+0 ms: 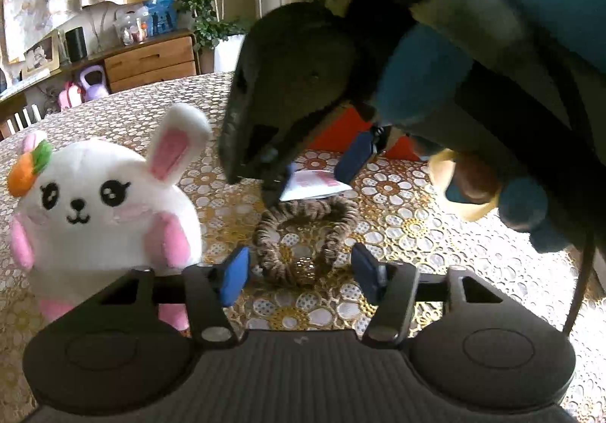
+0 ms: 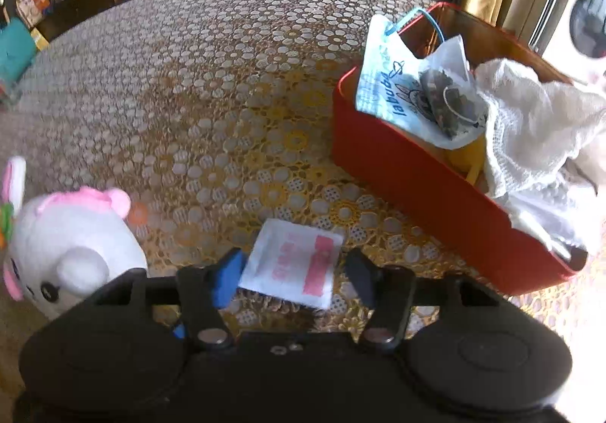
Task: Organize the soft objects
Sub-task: 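Grasp the brown hair tie with the left tool while the right tool grasps the white-pink packet, then carry the hair tie and white-pink packet with both tools over the red box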
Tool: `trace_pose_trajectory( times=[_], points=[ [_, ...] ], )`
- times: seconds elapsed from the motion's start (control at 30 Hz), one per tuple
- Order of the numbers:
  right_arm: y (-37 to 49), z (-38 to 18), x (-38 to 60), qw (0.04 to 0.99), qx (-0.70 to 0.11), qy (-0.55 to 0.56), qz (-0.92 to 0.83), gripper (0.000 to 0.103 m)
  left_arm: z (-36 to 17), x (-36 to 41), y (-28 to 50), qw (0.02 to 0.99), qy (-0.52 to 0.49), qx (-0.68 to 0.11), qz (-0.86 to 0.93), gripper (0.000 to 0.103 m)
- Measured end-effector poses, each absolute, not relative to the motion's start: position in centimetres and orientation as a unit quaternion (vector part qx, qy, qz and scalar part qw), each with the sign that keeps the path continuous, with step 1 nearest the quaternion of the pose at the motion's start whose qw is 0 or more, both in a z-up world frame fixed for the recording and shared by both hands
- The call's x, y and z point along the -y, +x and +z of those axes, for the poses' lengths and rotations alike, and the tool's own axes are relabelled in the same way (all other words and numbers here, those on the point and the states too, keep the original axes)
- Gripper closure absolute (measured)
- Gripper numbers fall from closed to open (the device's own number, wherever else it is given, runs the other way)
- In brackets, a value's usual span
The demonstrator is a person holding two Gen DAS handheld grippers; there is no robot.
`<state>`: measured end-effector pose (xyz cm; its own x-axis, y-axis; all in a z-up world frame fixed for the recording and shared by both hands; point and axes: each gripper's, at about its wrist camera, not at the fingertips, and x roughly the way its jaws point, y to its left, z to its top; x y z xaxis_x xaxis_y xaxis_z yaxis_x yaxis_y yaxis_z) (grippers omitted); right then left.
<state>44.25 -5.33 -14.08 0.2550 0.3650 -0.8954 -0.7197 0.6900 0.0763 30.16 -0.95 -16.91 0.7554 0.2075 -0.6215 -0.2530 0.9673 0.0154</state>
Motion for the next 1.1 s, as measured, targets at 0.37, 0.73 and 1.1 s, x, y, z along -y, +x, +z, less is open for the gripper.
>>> trace_pose_trajectory(
  times=[0.37,0.73,1.1],
  points=[
    [43.4,-13.8,6.5,0.791,-0.480,-0.164,0.341,0.064,-16.7,0.2,29.6,0.936,-0.038,-0.327,0.124,0.077],
    [42.5,-11.8,13.5,0.818,-0.480,-0.044,0.315,0.064,-16.1,-1.4,28.8,0.931,-0.065,-0.345,0.102,0.080],
    [36.3,-10.9,20.4,0.834,-0.470,-0.002,0.290,0.064,-14.9,-2.1,26.5,0.925,-0.090,-0.366,0.057,0.080]
  ],
)
